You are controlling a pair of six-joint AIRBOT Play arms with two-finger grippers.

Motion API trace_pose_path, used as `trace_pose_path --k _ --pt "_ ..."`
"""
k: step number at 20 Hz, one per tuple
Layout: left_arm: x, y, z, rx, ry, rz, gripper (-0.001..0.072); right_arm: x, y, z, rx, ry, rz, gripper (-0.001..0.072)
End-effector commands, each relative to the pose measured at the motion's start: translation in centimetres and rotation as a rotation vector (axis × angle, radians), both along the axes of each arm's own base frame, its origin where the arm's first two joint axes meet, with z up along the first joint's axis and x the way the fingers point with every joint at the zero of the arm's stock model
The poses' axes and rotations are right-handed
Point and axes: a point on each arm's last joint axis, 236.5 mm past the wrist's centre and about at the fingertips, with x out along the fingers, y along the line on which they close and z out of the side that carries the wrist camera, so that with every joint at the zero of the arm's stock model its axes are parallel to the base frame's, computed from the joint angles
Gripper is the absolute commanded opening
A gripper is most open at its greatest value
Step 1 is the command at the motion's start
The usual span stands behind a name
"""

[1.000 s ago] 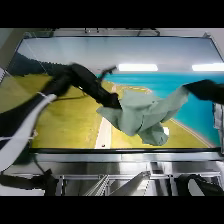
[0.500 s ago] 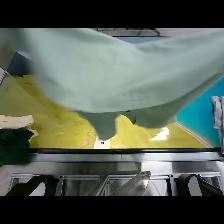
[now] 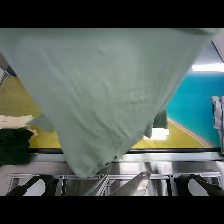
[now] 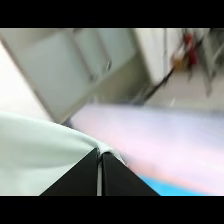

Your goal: Fold the shirts.

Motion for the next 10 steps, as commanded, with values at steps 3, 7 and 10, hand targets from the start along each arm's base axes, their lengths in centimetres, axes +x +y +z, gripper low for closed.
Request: trace_pose_path --k 3,7,10 --pt "13.5 -6.9 -20.6 -0.052 0.285 -0.176 0.0018 11.6 6.6 -24.6 -0.023 0.527 0.163 0.0018" --pt "20.2 -8.1 -27.2 -0.097 0.332 -0.114 0.0021 16.9 2.8 -34.0 0.028 0.665 -0.018 0.0021" --pt "20.1 -6.1 -25.7 -0.17 0.413 -0.113 0.071 15.6 -1.7 -32.9 0.003 0.679 -0.017 0.0441"
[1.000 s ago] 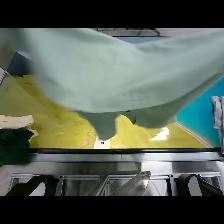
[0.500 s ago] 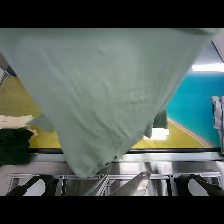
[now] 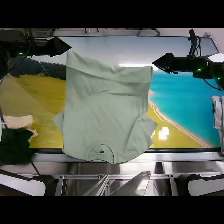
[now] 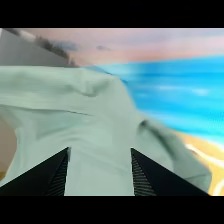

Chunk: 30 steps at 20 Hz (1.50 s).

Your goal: Fold the shirts.

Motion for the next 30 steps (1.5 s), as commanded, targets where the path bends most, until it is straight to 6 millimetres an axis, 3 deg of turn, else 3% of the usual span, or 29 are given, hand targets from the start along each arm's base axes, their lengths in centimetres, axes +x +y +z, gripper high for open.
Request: trace_pose_path --k 1,3,6,7,9,14,18,22,26,30 --pt "-0.1 1.5 -1.0 -0.068 0.143 0.0 0.0711 -1.1 -4.9 -1.9 -0.056 0.063 -0.011 0.0441" --pt "-4.9 2.9 -1.9 -0.09 0.343 -0.093 0.0709 -2.5 -8.0 -3.0 -0.093 0.149 -0.047 0.0442" --pt "-13.2 4.0 -5.7 -0.152 0.698 -0.197 0.0691 -5.6 -10.3 -7.8 -0.213 0.351 -0.036 0.0443" --pt "-15.2 4.1 -7.0 -0.18 0.758 -0.185 0.0644 -6.1 -10.1 -8.9 -0.226 0.388 -0.02 0.0442" --pt "-19.4 4.0 -9.4 -0.232 0.836 -0.148 0.0639 -6.2 -9.3 -9.8 -0.224 0.404 0.0 0.0442" --pt "-31.6 4.1 -17.0 -0.288 1.095 0.112 0.064 -4.8 -7.6 -9.3 -0.227 0.333 0.014 0.0438" --pt "-37.4 4.2 -20.7 -0.248 1.219 0.24 0.0639 -4.4 -7.6 -9.2 -0.227 0.322 0.006 0.0438" --pt "-40.2 6.6 -23.1 -0.087 1.254 0.35 0.064 -4.4 -7.5 -9.1 -0.222 0.321 0.006 0.0438" --pt "-38.8 7.3 -23.1 -0.071 1.183 0.404 0.0639 -3.9 -7.5 -9.0 -0.213 0.309 -0.01 0.0438" --pt "-37.5 5.0 -23.9 -0.06 1.151 0.356 0.0639 -3.6 -7.5 -9.3 -0.214 0.307 -0.022 0.0438"
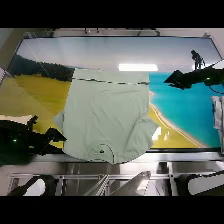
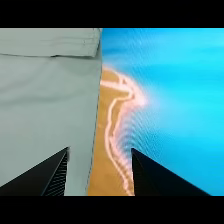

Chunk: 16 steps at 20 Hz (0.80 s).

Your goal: Fold the shirts.

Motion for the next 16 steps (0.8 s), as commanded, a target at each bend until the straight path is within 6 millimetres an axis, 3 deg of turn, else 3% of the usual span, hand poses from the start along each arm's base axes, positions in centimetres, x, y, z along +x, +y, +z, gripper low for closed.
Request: trace_pose_path --k 1,3,4,5,6,8,11,12,14,15,16 --pt "1.2 -2.1 -1.1 -0.009 -0.019 -0.021 0.0639 0.6 0.0 -0.1 -0.003 -0.012 -0.017 0.0437" --pt "1.5 -4.7 -2.4 -0.05 -0.014 -0.073 0.0632 0.8 0.0 -0.4 0.0 -0.006 -0.031 0.0437" --pt "1.4 -5.8 -3.0 -0.071 -0.015 -0.117 0.0446 0.8 0.2 -0.7 0.007 0.002 -0.035 0.0437" --pt "1.2 -6.2 -3.5 -0.079 -0.013 -0.162 0.0162 0.8 0.2 -1.1 0.015 0.014 -0.041 0.0436" --pt "1.3 -6.4 -3.8 -0.085 -0.002 -0.187 0.0047 0.7 0.3 -1.6 0.024 0.036 -0.051 0.0436" --pt "2.1 -5.8 -3.9 -0.092 -0.015 -0.193 0.0048 0.5 0.5 -2.3 0.031 0.056 -0.044 0.0434" --pt "3.2 -4.2 -2.9 -0.113 -0.057 -0.161 0.0048 1.4 0.6 -1.8 0.058 0.028 -0.076 0.0435" --pt "3.4 -3.7 -2.4 -0.117 -0.069 -0.142 0.0099 1.8 0.5 -1.7 0.058 0.018 -0.087 0.0435" --pt "3.7 -2.6 -1.6 -0.121 -0.086 -0.104 0.043 2.5 0.4 -2.4 0.081 0.054 -0.113 0.0435" --pt "3.7 -2.2 -1.2 -0.129 -0.089 -0.089 0.0477 2.7 0.6 -2.9 0.099 0.084 -0.116 0.0437" --pt "3.5 -1.8 -0.7 -0.146 -0.093 -0.085 0.0475 2.9 0.8 -3.4 0.117 0.114 -0.117 0.0437"
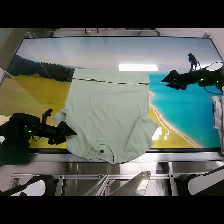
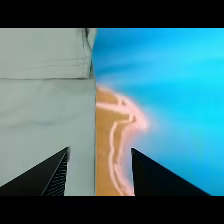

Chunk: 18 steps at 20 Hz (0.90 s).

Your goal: Fold the shirts.

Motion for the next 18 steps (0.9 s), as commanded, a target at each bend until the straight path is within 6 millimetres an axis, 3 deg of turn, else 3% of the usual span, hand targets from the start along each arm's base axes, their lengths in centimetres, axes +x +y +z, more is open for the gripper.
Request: trace_pose_path --k 1,5,7,10,11,12,15,16,17,18 --pt "-0.4 1.6 1.5 -0.048 -0.019 0.02 0.0475 0.8 0.6 -1.1 0.063 0.079 -0.021 0.0437" --pt "1.3 4.6 1.5 -0.074 -0.034 0.198 0.0473 2.5 1.7 0.1 0.144 0.041 -0.05 0.0436" --pt "1.4 3.8 0.8 -0.123 0.0 0.207 0.0473 2.8 1.9 0.4 0.154 0.031 -0.059 0.0436" --pt "1.8 0.6 -0.6 -0.211 0.022 0.159 0.0473 2.8 2.1 0.4 0.153 0.03 -0.056 0.0436" --pt "1.6 -0.2 -1.3 -0.217 0.043 0.139 0.0426 2.8 2.1 0.4 0.153 0.03 -0.056 0.0436" --pt "1.7 -0.9 -1.5 -0.23 0.035 0.113 0.0301 2.9 2.1 0.4 0.153 0.029 -0.056 0.0436" --pt "2.8 -1.8 -1.2 -0.226 0.002 0.046 0.0284 3.1 2.0 0.4 0.151 0.027 -0.067 0.0436" --pt "3.3 -1.9 -1.0 -0.221 -0.011 0.031 0.0236 3.0 2.0 0.1 0.153 0.032 -0.069 0.0436" --pt "3.5 -1.9 -0.9 -0.214 -0.022 0.017 0.0009 3.0 2.0 -0.2 0.159 0.046 -0.074 0.0438" --pt "3.8 -1.9 -0.7 -0.215 -0.03 0.01 0.002 2.9 2.2 -0.7 0.161 0.056 -0.071 0.0437"
